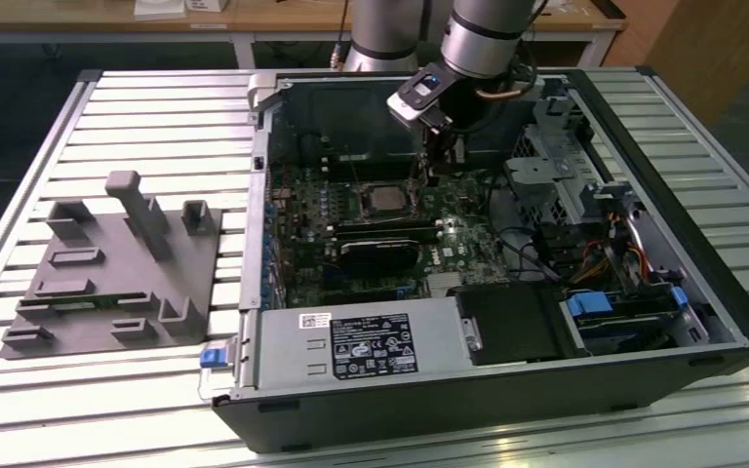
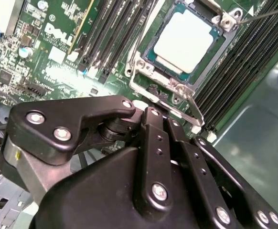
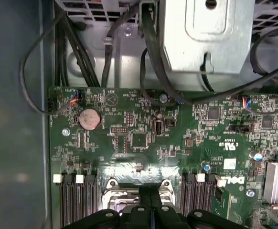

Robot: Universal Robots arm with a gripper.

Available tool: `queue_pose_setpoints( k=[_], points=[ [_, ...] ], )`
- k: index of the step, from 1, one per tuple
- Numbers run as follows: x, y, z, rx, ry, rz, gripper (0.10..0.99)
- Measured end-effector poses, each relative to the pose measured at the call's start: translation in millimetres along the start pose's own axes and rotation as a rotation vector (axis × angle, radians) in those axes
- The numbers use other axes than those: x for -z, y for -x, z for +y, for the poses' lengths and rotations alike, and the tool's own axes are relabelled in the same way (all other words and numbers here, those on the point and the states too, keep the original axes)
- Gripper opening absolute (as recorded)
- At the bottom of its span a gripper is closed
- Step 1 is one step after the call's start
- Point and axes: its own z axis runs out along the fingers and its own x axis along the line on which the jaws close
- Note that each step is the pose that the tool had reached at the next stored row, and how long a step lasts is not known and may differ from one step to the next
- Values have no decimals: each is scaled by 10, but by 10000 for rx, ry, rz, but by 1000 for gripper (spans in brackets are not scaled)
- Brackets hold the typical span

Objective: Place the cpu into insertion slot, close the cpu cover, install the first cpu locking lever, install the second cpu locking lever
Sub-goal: 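Close the cpu cover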

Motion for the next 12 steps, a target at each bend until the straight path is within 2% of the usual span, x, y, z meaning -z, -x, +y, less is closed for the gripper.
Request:
queue_pose_setpoints(
  k=[9, 12],
  points=[
    [-54, 3, -216, 1, 239, 32, 106],
    [-69, 5, -268, -3, 429, 39, 106]
  ],
)
